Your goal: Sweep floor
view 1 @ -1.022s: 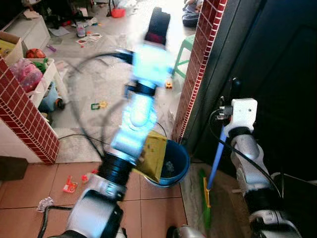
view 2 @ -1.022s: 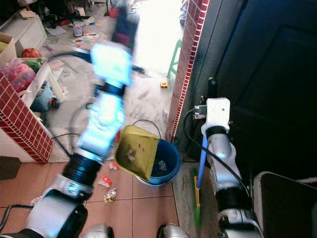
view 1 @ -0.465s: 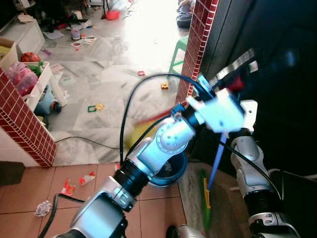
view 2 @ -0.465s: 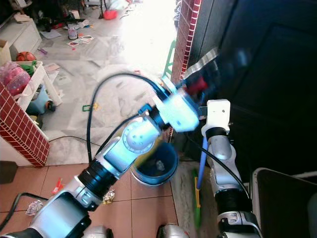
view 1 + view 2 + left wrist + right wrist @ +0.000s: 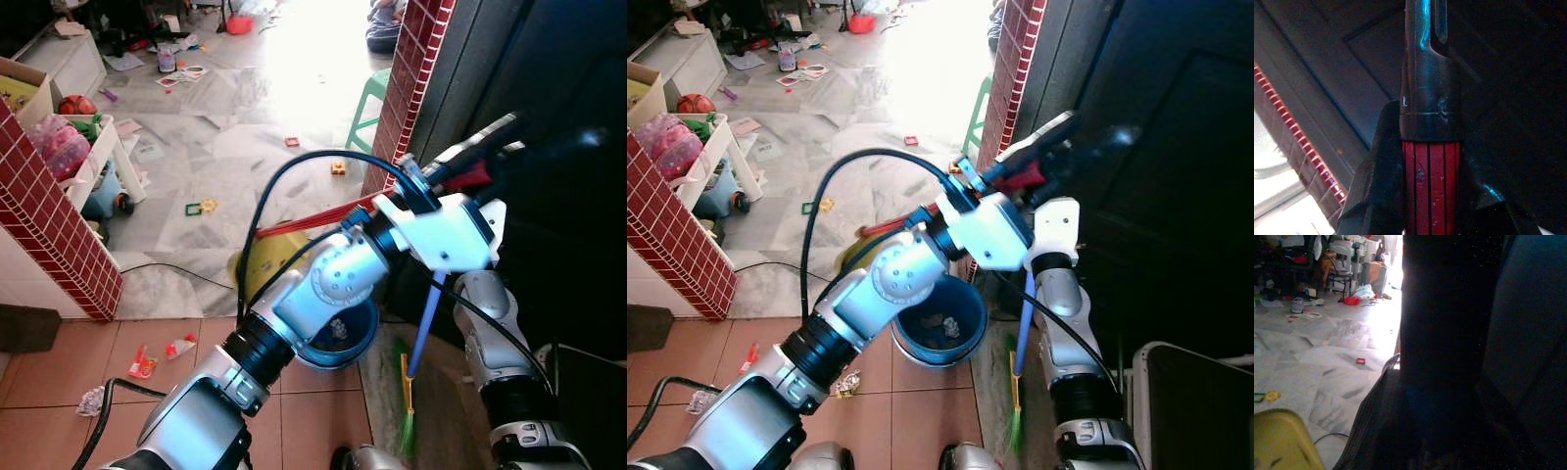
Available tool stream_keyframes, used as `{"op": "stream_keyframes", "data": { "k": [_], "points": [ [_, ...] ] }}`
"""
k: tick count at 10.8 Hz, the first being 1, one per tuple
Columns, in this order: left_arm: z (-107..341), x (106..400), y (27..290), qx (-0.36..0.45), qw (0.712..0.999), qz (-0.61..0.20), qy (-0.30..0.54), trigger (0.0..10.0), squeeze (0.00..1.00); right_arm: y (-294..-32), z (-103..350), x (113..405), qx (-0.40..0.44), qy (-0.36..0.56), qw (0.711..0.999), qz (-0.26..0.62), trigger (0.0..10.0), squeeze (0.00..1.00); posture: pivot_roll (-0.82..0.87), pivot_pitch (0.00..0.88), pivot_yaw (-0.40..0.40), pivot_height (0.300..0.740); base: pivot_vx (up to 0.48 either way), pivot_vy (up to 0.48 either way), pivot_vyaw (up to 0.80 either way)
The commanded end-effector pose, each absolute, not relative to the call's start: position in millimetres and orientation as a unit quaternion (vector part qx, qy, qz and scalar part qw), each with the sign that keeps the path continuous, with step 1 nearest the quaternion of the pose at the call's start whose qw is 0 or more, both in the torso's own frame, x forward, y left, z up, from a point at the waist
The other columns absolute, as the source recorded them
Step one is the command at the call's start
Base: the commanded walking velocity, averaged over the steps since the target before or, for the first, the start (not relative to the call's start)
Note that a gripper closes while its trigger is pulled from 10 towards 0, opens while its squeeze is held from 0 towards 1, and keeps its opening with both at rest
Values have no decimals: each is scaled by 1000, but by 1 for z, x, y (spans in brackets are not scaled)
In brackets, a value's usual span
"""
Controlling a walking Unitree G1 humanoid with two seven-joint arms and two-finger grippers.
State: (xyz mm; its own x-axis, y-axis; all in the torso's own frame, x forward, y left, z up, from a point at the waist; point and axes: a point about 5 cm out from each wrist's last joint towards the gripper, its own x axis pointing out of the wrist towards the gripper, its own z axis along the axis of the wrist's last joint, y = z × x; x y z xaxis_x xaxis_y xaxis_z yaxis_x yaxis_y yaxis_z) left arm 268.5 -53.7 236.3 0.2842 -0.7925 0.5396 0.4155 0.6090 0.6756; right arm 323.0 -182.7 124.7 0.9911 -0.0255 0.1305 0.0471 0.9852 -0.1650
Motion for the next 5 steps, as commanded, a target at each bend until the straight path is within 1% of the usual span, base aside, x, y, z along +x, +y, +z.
{"op": "stream_keyframes", "data": {
  "k": [1, 2, 3, 5],
  "points": [
    [256, 264, -57, 203, 756, -384, -490, 10000, 0, -180, 139, 326, -90, -92, 992, -14, 10000, 0, -8, 19, -32, 740, 0, 0, 0],
    [268, 278, -44, 184, 788, -334, -483, 10000, 0, -180, 140, 327, -90, -94, 991, -14, 10000, 0, -12, 18, -29, 740, 0, 0, 0],
    [287, 292, -25, 173, 812, -274, -486, 10000, 0, -182, 141, 327, -90, -93, 991, -14, 10000, 0, -14, 20, -32, 740, 0, 0, 0],
    [329, 321, 40, 184, 844, -106, -492, 10000, 0, -181, 137, 327, -89, -84, 992, -4, 10000, 0, -9, 17, -33, 740, 0, 0, 0]
  ]
}}
